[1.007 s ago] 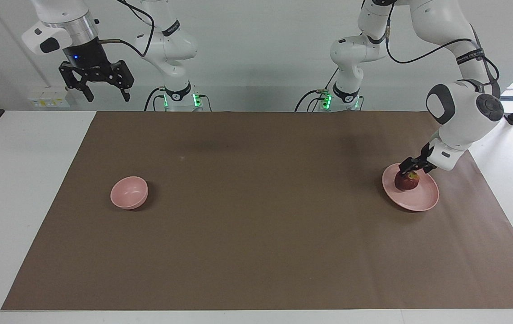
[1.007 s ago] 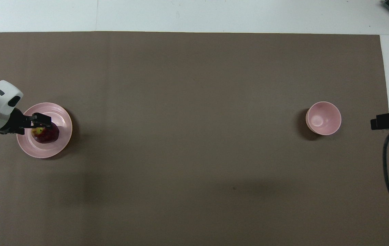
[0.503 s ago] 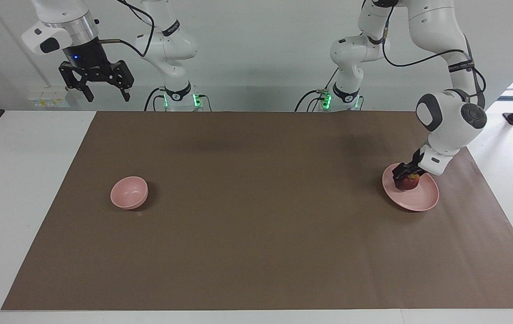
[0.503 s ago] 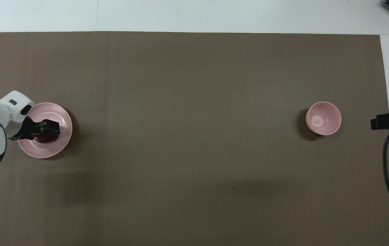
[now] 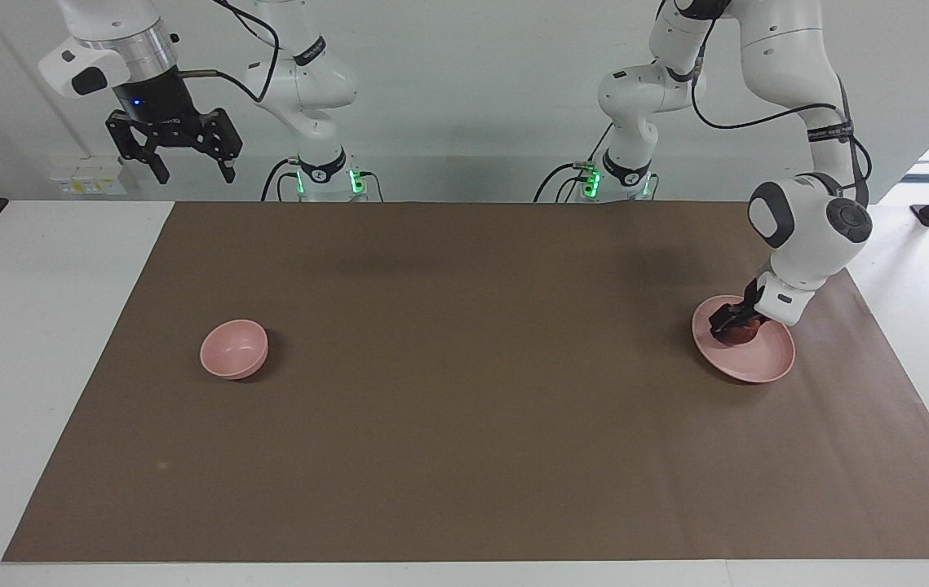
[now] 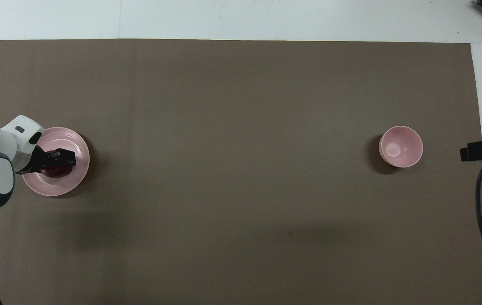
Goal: Move apple from plate to bowl
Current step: 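Lower the left gripper over the plate and grasp the red apple, then lift the apple with the left gripper while the right gripper reaches toward it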
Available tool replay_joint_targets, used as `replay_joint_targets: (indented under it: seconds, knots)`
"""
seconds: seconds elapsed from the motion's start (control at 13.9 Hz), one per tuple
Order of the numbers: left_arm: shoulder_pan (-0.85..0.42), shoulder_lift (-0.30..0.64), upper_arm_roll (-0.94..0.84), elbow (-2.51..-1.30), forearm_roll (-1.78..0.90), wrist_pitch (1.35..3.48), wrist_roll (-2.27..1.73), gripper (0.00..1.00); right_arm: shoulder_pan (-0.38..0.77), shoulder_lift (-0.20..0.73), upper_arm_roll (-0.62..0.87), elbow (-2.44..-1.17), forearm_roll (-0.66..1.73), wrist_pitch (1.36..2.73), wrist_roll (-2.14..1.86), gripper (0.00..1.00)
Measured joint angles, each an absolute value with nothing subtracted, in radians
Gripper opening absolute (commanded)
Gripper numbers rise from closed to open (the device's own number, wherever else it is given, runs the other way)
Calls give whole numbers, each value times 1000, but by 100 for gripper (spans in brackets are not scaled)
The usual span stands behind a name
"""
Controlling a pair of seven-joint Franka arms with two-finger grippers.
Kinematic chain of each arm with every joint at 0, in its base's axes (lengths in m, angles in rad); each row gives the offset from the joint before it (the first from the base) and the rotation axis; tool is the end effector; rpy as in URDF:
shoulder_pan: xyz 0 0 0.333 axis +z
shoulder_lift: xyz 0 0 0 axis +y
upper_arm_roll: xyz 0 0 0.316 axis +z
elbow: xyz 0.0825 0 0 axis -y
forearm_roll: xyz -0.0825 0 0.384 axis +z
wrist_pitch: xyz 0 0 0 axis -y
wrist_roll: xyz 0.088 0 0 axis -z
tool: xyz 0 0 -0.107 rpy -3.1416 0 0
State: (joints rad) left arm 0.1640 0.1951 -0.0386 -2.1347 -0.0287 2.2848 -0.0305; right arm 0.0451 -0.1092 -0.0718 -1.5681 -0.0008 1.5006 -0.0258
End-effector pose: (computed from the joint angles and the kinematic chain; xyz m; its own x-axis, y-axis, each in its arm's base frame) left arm 0.5563 0.0697 0.3118 0.9837 0.1740 -0.0460 0.1754 -0.9841 0.0269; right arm 0.5122 -0.0162 0.6776 0.9991 -0.0008 0.0416 -0.0006 -1.0000 -0.0059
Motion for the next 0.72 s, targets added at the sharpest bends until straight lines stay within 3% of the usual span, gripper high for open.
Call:
replay_joint_targets:
  seconds: [0.07,0.14,0.72]
  knots:
    - [166,195,-39,-2135,-29,2285,-32,5,44,-110,-73,-1568,-1,1501,-26,100]
    - [166,195,-39,-2134,-29,2285,-37,0,44,-110,-74,-1568,-1,1501,-26,100]
    - [165,194,-49,-2047,-77,2112,-86,0,42,-110,-75,-1569,16,1501,-26,100]
